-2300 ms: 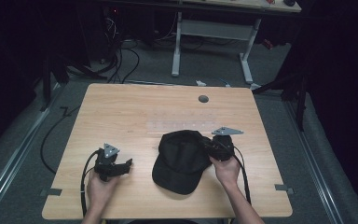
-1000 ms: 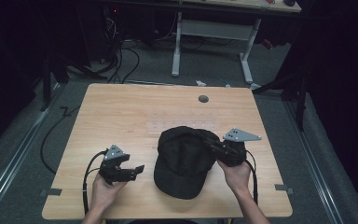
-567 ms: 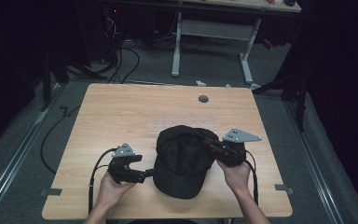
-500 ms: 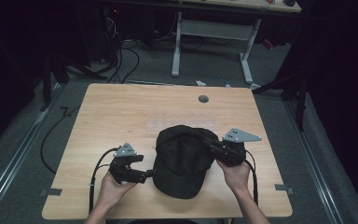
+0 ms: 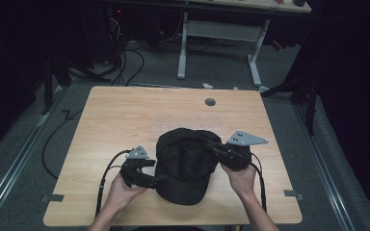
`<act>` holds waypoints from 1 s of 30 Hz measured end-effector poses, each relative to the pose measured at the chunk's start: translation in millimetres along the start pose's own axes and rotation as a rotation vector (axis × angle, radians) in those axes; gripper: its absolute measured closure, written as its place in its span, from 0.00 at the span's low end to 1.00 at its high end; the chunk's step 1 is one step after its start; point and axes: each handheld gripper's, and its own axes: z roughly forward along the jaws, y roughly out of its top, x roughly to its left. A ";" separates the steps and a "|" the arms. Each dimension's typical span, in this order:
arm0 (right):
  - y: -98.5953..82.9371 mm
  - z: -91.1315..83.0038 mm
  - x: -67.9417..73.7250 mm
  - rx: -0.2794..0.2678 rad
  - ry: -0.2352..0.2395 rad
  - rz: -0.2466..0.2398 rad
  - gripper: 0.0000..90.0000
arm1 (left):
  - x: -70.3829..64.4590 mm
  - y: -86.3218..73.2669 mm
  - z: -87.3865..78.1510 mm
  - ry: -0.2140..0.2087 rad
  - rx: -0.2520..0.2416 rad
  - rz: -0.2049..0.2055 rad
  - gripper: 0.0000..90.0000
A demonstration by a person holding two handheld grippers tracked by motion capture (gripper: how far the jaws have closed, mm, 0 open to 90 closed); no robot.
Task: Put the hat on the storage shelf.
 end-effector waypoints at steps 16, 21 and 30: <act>4.8 6.3 3.5 -0.053 0.072 -0.038 0.95 | 2.3 1.1 0.2 -0.093 -0.009 -0.010 0.32; 5.7 5.2 1.9 -0.061 0.066 -0.046 0.95 | 1.3 1.9 -2.7 -0.101 -0.018 -0.012 0.35; 9.9 4.2 0.9 -0.071 0.040 -0.073 0.95 | 3.2 1.5 -12.1 -0.152 -0.045 -0.015 0.56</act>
